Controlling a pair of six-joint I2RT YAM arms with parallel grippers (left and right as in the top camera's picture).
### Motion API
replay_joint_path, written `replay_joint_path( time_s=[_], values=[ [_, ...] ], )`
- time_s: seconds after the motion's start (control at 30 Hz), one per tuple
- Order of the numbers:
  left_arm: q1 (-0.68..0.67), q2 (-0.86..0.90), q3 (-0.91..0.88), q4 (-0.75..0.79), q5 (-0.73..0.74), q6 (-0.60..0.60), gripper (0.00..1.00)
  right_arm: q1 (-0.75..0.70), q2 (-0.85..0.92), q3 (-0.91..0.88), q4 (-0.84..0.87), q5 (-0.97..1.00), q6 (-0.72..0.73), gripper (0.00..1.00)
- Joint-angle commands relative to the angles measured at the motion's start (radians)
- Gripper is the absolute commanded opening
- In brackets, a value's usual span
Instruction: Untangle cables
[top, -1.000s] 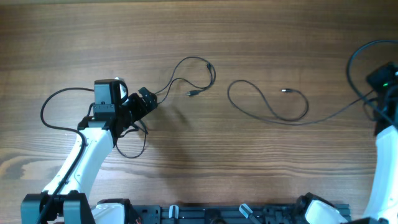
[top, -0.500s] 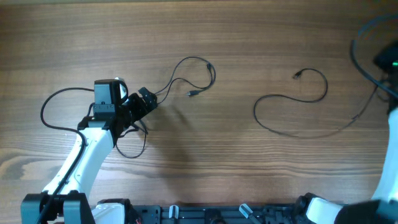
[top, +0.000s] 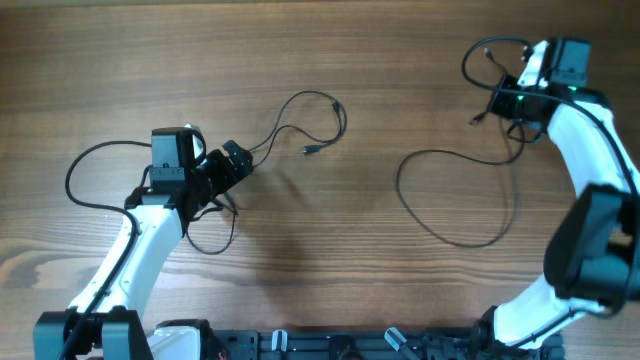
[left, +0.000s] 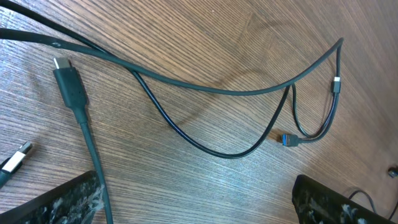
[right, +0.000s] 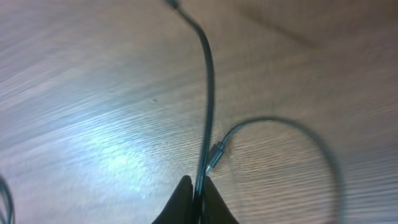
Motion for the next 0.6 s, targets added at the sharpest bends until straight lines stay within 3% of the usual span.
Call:
replay_joint_path(
  time_s=[0.0,0.1,0.4,0.57],
  values=[
    [-0.004,0.003,-0.002,0.002,-0.006,0.005,1.0,-0.003,0.109,0.006,0.037,0.025,0.188,0.05],
    [-0.004,0.003,-0.002,0.002,-0.006,0.005,1.0,-0.003,0.165,0.006,0.05,0.079,0.192,0.09],
    [-0.004,0.003,-0.002,0.002,-0.006,0.005,1.0,-0.003,0.214,0.006,0.061,0.078,0.351,0.58],
    [-0.004,0.003,-0.002,0.002,-0.006,0.005,1.0,-0.001,0.214,0.006,0.066,0.066,0.45,0.61]
  ],
)
